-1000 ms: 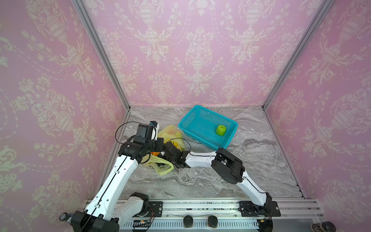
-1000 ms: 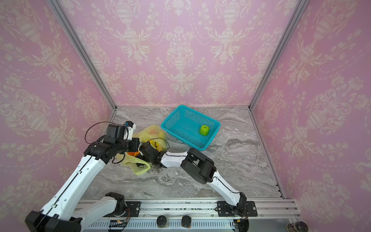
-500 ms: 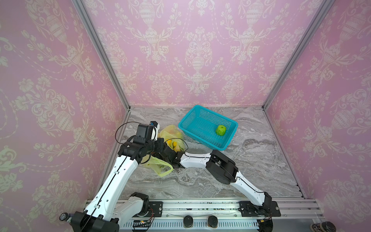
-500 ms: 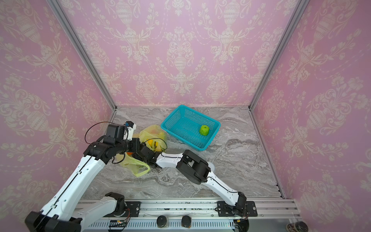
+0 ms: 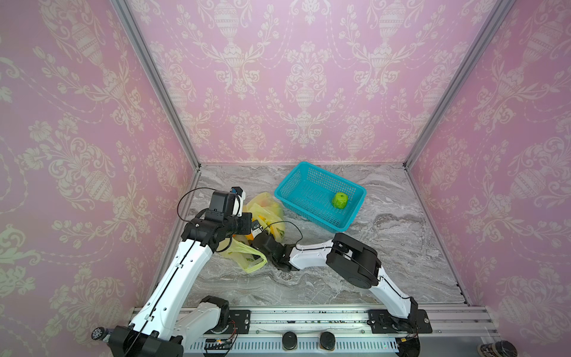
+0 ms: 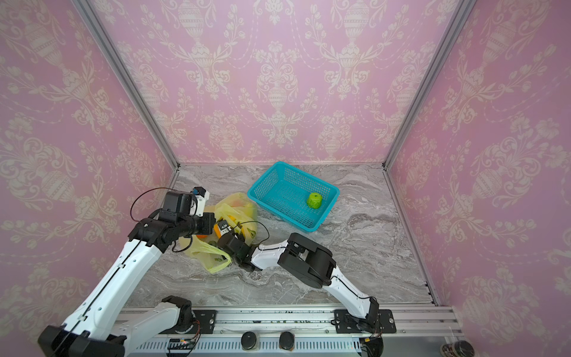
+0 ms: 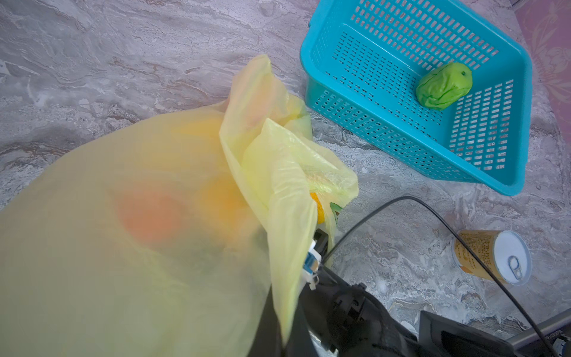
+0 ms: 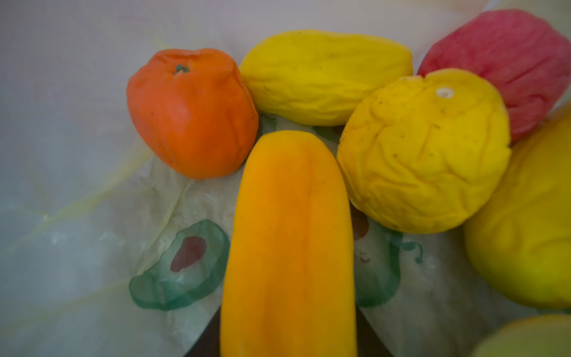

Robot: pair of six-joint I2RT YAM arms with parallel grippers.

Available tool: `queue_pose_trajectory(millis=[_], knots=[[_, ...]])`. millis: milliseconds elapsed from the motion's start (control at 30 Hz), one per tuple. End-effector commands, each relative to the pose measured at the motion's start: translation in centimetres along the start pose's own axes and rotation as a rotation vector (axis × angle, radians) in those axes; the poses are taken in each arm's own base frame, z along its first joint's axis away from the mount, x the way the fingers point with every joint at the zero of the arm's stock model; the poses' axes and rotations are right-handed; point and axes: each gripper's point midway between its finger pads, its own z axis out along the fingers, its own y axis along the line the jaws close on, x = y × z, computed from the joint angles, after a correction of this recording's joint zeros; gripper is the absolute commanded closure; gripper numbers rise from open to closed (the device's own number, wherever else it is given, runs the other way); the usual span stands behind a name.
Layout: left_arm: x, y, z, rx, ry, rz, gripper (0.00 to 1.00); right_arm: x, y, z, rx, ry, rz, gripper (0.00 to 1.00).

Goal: Untie the knot of the plastic bag and take out the fruit
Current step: 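Grasp the orange-yellow papaya inside the bag with the right gripper, then lift the papaya out of the bag with the right gripper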

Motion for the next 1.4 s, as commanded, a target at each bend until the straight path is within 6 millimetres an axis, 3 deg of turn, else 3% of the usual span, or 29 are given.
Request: queue_pose_trajectory(millis=[0,267,467,500,533,833,933,1067,1367], knots=[[0.7,0.2,-0.1,-0.014,0.018,0.001,1.0,-3.4,0.2,-1.9,-0.007,-0.12,0.019,0.66],[0.7,0.3,-0.1,-0.018,0.021,0.001,1.0,-4.4,-0.2,-4.0,-0.027,-0.18,0.032,0.78],[0.8,0.4,0.0,-0.022,0.023,0.0,1.0,-5.0,1.2,-5.1,-0.121,-0.233,0.005,0.77],[0.7,0.3,0.0,-0.021,0.022,0.0,1.0,-5.6,1.8,-5.8,-0.15,-0.26,-0.004,0.77],[0.8,0.3,0.0,-0.021,0.023,0.0,1.0,-4.5,1.7,-6.4,-0.163,-0.251,-0.025,0.77],[0.8,0.6,0.0,-0.034,0.025,-0.001,1.0,-6.5,3.9,-13.9,-0.195,-0.447,-0.134,0.78],[0.8,0.6,0.1,-0.036,0.026,0.0,1.0,-6.8,4.3,-15.5,-0.202,-0.488,-0.15,0.78],[0.9,0.6,0.1,-0.038,0.027,0.0,1.0,-7.5,3.3,-17.3,-0.174,-0.525,-0.14,0.8],[0.9,0.7,0.2,-0.039,0.029,-0.002,1.0,-9.4,-2.0,-23.5,-0.035,-0.683,-0.114,0.81]])
